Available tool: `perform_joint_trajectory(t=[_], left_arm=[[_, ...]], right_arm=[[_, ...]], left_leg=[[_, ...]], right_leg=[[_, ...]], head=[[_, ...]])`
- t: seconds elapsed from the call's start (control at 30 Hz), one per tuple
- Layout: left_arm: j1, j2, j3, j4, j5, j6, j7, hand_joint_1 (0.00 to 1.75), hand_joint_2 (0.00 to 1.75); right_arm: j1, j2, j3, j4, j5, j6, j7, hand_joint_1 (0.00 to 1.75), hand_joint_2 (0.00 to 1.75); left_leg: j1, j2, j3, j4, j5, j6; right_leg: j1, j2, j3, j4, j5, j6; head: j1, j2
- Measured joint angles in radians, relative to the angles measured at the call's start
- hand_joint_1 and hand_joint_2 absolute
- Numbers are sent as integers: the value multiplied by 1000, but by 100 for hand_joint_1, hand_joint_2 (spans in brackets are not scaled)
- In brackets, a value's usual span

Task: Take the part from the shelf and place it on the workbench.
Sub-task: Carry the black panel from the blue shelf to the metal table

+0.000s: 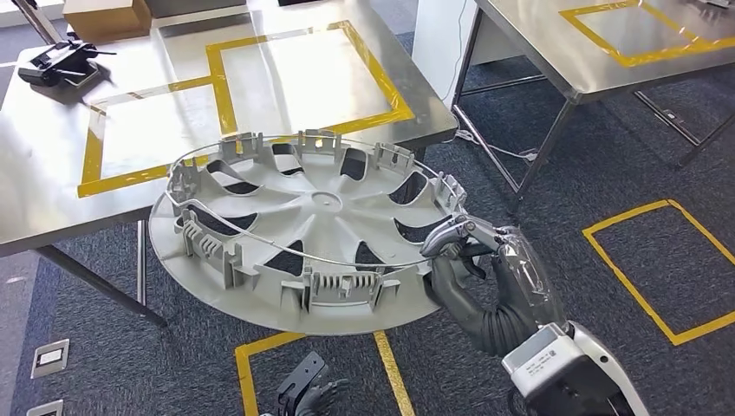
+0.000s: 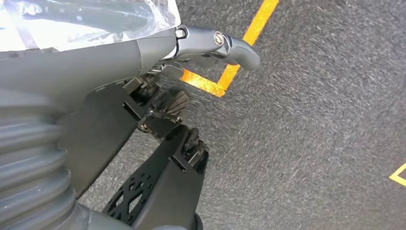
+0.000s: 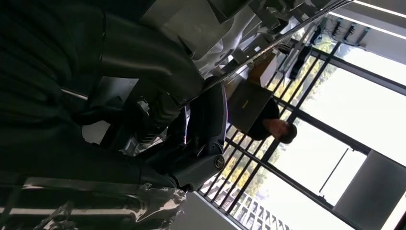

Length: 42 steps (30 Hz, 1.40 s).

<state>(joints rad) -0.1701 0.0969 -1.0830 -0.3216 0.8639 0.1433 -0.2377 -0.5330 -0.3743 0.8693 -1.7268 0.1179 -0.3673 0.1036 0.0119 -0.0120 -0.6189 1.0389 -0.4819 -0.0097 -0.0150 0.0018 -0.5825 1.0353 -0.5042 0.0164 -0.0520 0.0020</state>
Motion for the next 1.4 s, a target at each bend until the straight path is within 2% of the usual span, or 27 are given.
perform_joint_trajectory(t=[0.07, 0.1, 0.17, 0.2, 0.23, 0.27, 0.3, 0.37, 0.4, 0.47, 0.57, 0.6, 0.67, 0.7, 0.73, 0.77, 0.83, 0.87, 0.93, 1.07, 1.13, 1.2, 1.23, 1.27, 1.33, 1.37, 1.4], left_arm=[[-1, 0, 0, 0, 0, 0, 0, 0, 175], [-2, 0, 0, 0, 0, 0, -1, 0, 175], [-3, 0, 0, 0, 0, 0, 0, 0, 175], [-2, 0, 0, 0, 0, 0, 0, 0, 175], [-2, 0, 0, 0, 0, 0, 0, 0, 175], [-3, 0, 0, 0, 0, 0, 0, 0, 175], [-3, -1, 0, 0, 0, 0, 0, 0, 175], [-3, -2, 0, -1, 0, 0, 0, 0, 175], [-4, -2, 0, -1, 0, 0, 1, 0, 175], [-5, -5, 0, -1, 1, 0, 1, 0, 175], [-7, -7, 0, -2, 1, 0, 1, 0, 175], [-8, -7, 0, -2, 1, 0, 1, 0, 175], [-8, -7, 0, -2, 2, 1, 1, 0, 175], [-6, -6, 0, -2, 2, 1, 1, 0, 175], [-4, -6, 0, -2, 2, 1, 1, 0, 175], [-3, -6, 0, -2, 2, 1, 1, 0, 175], [-3, -6, 0, -2, 3, 1, 1, 0, 175], [-3, -6, 0, -1, 3, 1, 1, 0, 175], [-4, -5, 0, -1, 4, 1, 1, 0, 175], [-5, -4, 1, -1, 4, 0, 1, 0, 175], [-7, -4, 1, -1, 4, 0, 0, 0, 175], [-7, -4, 1, -1, 4, 0, 0, 0, 175], [-7, -4, 1, -1, 4, 0, 0, 0, 175], [-7, -4, 1, -1, 4, -1, 0, 0, 175], [-7, -4, 0, -1, 3, -2, 0, 0, 175], [-7, -4, 1, -1, 3, -2, 0, 0, 175], [-7, -5, 1, -1, 2, -3, 0, 0, 175]], right_arm=[[0, 0, 0, 0, 0, 2, 0, 175, 175], [0, 0, 0, 1, 0, 3, 0, 175, 175], [0, 0, 0, 2, 0, 5, 0, 175, 175], [0, 0, 1, 4, 0, 6, 0, 175, 175], [0, 0, 1, 6, 0, 8, 0, 175, 175], [0, 0, 2, 9, -1, 11, 0, 175, 175], [-1, 0, 2, 11, -3, 13, 0, 175, 175], [-5, 0, 2, 14, -6, 16, 0, 175, 175], [-9, 0, 2, 16, -7, 16, 0, 175, 175], [-14, 0, 3, 19, -7, 17, -1, 175, 175], [-19, 2, 3, 26, -7, 19, 0, 175, 175], [-20, 2, 3, 28, -7, 20, 0, 175, 175], [-20, 4, 4, 32, -7, 22, -1, 175, 175], [-20, 5, 5, 33, -7, 22, -1, 175, 175], [-20, 6, 6, 35, -7, 23, -1, 175, 175], [-19, 6, 6, 37, -7, 24, 0, 175, 175], [-19, 7, 7, 40, -7, 25, 0, 175, 175], [-20, 7, 7, 40, -7, 25, 0, 175, 175], [-24, 8, 6, 41, -7, 25, 0, 175, 175], [-28, 8, 6, 44, -7, 25, 0, 175, 175], [-29, 8, 5, 45, -7, 25, 0, 175, 175], [-29, 8, 6, 46, -7, 25, 0, 175, 175], [-29, 8, 6, 48, -7, 25, 0, 175, 175], [-28, 8, 7, 50, -7, 26, 0, 175, 175], [-28, 8, 7, 53, -7, 27, 0, 175, 175], [-28, 8, 7, 54, -7, 28, 0, 175, 175], [-29, 8, 7, 54, -7, 28, 0, 175, 175]], left_leg=[[3, -1, 6, -3, -4, 14], [3, -1, 9, -3, -7, 20], [0, -1, 17, -3, -14, 28], [-2, -1, 22, -3, -19, 30], [-5, -3, 29, -3, -24, 32], [-6, -4, 38, -3, -30, 32], [-7, -6, 47, -3, -37, 31], [-8, -9, 61, -4, -49, 25], [-8, -9, 64, -5, -53, 20], [-8, -8, 65, -8, -57, 10], [-8, -4, 61, 10, -79, -5], [-9, -3, 44, 47, -98, -9], [-7, -3, -19, 164, -143, -15], [-6, -2, -53, 218, -152, -18], [-3, -2, -76, 243, -142, -22], [-1, -2, -80, 230, -110, -26], [6, -1, -51, 131, -22, -36], [6, 0, -31, 78, 7, -37], [3, 0, -3, 18, 6, -26], [5, -3, 10, -1, -12, 5], [6, -3, 18, -3, -18, 16], [3, -3, 26, -3, -26, 22], [1, -3, 32, -3, -32, 24], [0, -4, 40, -3, -38, 24], [-2, -7, 59, -3, -52, 22], [-3, -8, 66, -3, -59, 18], [-3, -9, 71, -4, -64, 14]], right_leg=[[-1, -1, -21, 46, -23, 8], [-1, 0, -49, 99, -44, 10], [-1, 0, -130, 234, -83, 11], [-1, 0, -161, 278, -85, 10], [0, 0, -177, 287, -66, 6], [2, 0, -172, 253, -28, 1], [6, 0, -153, 191, 20, -7], [16, 1, -108, 74, 80, -22], [21, 2, -92, 39, 85, -28], [25, 3, -81, 18, 72, -34], [16, 2, -61, -6, 65, -41], [12, 1, -52, -13, 63, -44], [10, -1, -40, -18, 58, -48], [9, -1, -36, -17, 53, -48], [7, -1, -30, -16, 48, -46], [5, 0, -23, -14, 41, -44], [0, 1, -5, -8, 24, -34], [-1, 1, 0, -3, 16, -28], [0, 2, -1, 3, 7, -15], [-1, 0, -11, 22, -10, 5], [-1, 0, -61, 117, -48, 10], [-1, 0, -139, 242, -79, 10], [-1, 0, -165, 274, -71, 9], [0, 0, -175, 268, -44, 5], [6, 1, -147, 164, 42, -8], [11, 1, -127, 109, 74, -15], [16, 1, -109, 66, 89, -22]], head=[[5, 0], [9, 0], [15, 0], [16, 0], [17, 0], [17, 0], [18, 0], [20, 0], [21, 0], [22, 0], [18, 0], [15, 0], [8, 0], [7, 0], [6, 0], [5, 0], [3, 0], [1, 0], [0, 0], [6, 0], [12, 0], [17, 0], [18, 0], [19, 0], [20, 0], [21, 0], [22, 0]])
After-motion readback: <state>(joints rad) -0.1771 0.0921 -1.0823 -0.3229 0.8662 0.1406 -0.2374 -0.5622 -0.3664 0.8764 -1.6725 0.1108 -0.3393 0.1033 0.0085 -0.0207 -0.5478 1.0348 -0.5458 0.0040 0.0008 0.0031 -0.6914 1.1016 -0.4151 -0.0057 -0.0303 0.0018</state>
